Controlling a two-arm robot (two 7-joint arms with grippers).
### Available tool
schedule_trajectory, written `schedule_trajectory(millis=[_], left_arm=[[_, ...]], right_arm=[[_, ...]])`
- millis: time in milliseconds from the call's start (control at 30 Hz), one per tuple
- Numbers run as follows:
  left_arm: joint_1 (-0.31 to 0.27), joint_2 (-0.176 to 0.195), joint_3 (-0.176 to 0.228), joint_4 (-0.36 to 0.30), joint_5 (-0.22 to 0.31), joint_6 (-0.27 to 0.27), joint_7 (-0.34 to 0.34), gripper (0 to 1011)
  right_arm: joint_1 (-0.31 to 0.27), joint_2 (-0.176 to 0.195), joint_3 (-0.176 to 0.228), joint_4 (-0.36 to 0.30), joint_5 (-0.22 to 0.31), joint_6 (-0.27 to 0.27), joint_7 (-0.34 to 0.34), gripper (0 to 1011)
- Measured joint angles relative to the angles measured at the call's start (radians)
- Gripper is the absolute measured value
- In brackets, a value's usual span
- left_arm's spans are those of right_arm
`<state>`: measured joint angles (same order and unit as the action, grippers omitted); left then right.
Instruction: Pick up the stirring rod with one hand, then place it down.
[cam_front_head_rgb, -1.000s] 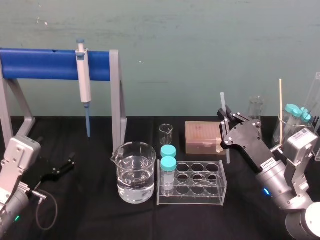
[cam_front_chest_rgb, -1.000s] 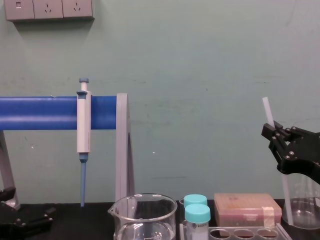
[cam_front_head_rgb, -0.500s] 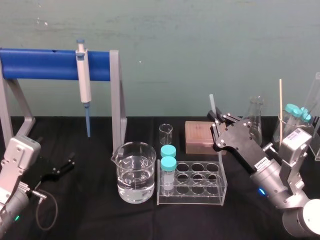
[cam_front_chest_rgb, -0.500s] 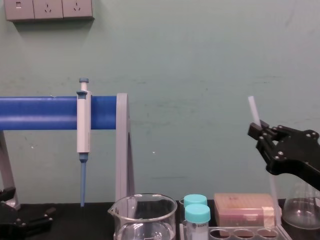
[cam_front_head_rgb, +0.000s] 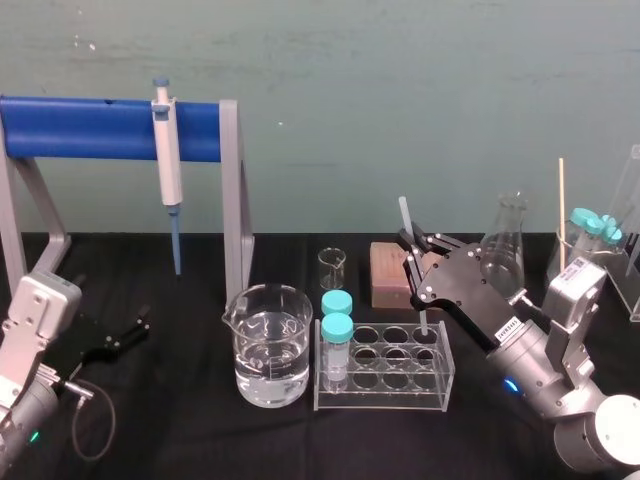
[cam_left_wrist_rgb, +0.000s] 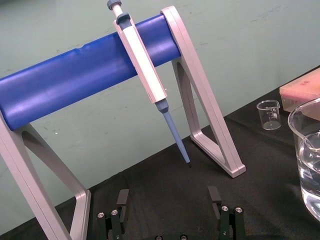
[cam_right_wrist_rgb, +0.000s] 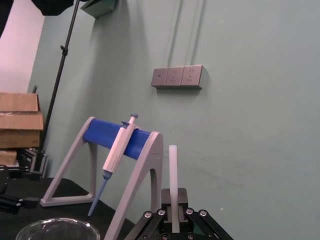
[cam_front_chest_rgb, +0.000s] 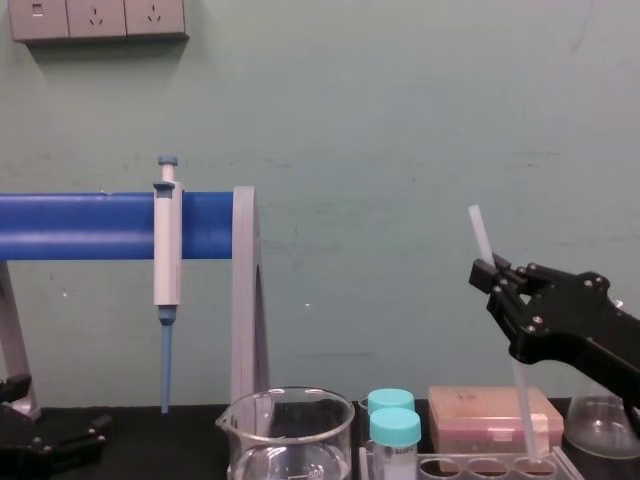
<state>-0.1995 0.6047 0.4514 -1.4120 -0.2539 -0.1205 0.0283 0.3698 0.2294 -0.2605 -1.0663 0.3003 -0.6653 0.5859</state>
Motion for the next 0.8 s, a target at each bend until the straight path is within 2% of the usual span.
schedule_trajectory(millis=[167, 433, 800], left_arm=[[0.0, 0.0, 0.0, 0.0, 0.0, 0.0, 0.0, 1000], [0.0, 0.0, 0.0, 0.0, 0.0, 0.0, 0.0, 1000], [0.0, 0.0, 0.0, 0.0, 0.0, 0.0, 0.0, 1000]], right_arm=[[0.018, -0.008, 0.002, 0.047, 0.048, 0.008, 0.045, 67], [0.043, -0.02, 0.004, 0.111, 0.089, 0.035, 0.08, 67], [0.061, -0.026, 0.006, 0.156, 0.101, 0.083, 0.083, 67]])
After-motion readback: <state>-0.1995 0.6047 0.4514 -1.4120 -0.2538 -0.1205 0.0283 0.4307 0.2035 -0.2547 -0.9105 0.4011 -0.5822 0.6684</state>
